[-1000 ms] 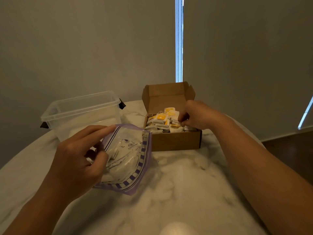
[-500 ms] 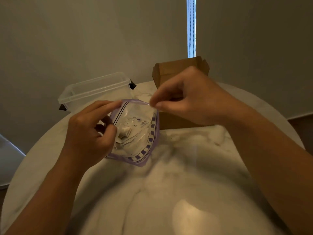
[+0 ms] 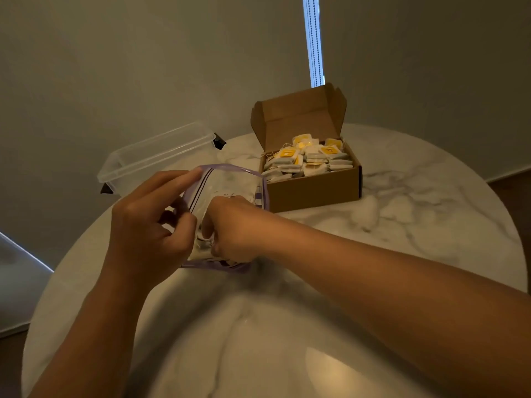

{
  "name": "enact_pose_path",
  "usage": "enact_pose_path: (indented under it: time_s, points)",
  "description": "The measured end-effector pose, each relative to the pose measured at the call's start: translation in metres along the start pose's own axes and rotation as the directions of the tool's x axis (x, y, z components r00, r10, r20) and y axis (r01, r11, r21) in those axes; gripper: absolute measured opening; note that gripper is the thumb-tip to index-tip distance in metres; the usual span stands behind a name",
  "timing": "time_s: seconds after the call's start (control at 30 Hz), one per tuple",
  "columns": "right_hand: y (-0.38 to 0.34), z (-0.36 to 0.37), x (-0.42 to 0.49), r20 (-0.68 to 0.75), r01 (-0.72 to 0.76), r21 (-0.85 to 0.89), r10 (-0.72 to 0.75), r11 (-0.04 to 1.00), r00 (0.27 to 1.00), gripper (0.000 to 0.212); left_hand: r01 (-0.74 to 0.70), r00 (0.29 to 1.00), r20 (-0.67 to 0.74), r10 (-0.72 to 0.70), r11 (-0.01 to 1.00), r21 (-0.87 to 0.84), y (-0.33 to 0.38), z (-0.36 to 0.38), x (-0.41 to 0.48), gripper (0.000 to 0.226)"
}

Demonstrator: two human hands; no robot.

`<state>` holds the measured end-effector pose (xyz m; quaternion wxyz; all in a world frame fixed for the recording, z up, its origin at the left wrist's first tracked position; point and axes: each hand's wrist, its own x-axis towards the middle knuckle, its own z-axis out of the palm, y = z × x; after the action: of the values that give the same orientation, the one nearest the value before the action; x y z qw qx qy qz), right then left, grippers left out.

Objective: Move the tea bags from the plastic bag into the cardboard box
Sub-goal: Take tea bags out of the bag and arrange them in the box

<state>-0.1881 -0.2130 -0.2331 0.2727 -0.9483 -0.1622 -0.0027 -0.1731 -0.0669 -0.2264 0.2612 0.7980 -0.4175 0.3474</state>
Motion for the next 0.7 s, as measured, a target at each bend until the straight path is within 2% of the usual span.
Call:
enact_pose_path:
  time_s: [0.37, 0.57, 0.63, 0.7]
  points:
    - [0.001, 0.006, -0.002, 0.182, 0.133, -0.186, -0.099, 0.974, 0.978, 0.031, -0.003, 0.999, 0.047, 0.003, 1.0, -0.01, 0.0, 0.0, -0.002, 0.046]
    - [0.004, -0.002, -0.013, 0.184, 0.194, -0.317, -0.141, 0.928, 0.973, 0.027, -0.004, 0.998, 0.061, 0.005, 1.0, -0.012, 0.0, 0.002, -0.002, 0.05]
    - [0.004, -0.004, -0.016, 0.175, 0.179, -0.322, -0.127, 0.93, 0.976, 0.017, -0.01, 0.997, 0.078, 0.011, 1.0, -0.011, 0.002, 0.003, -0.002, 0.049]
    - [0.003, -0.003, -0.015, 0.157, 0.148, -0.328, -0.1, 0.933, 0.982, 0.021, -0.007, 0.995, 0.098, 0.008, 1.0, -0.015, 0.004, 0.005, -0.002, 0.049]
